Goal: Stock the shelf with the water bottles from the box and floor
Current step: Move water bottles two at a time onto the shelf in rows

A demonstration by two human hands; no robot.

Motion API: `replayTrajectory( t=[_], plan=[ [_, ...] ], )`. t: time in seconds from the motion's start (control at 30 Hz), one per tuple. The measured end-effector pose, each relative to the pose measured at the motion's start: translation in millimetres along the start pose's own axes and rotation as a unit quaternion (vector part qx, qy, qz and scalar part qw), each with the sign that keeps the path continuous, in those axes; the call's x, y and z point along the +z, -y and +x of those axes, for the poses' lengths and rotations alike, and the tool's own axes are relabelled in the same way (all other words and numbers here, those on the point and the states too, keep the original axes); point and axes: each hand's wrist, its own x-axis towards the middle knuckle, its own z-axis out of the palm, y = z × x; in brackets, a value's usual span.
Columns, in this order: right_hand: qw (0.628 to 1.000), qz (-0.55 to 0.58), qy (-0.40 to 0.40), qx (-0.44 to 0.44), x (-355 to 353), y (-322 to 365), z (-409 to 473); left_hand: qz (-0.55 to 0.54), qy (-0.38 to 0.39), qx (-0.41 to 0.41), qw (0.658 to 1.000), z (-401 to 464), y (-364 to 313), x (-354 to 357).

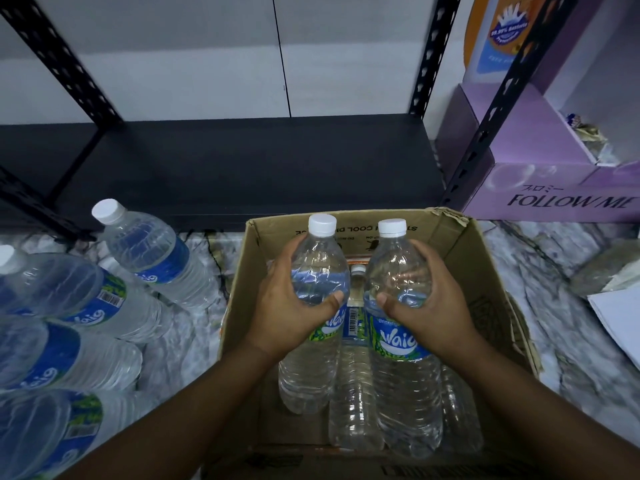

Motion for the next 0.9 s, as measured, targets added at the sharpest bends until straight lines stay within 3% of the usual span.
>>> replayTrajectory(
  t=[0.33, 0.9],
  plan=[
    [0.997, -0.001, -0.038, -0.066, -20.9, 64.9, 1.7, -0.033, -0.017, 0.030, 0.999, -6.7, -59.6, -29.0],
    [0.996, 0.022, -0.043, -0.070, -92.7, 285.4, -20.5, -0.056, -0.049, 0.003, 0.997, -25.5, -262.3, -138.5]
  ],
)
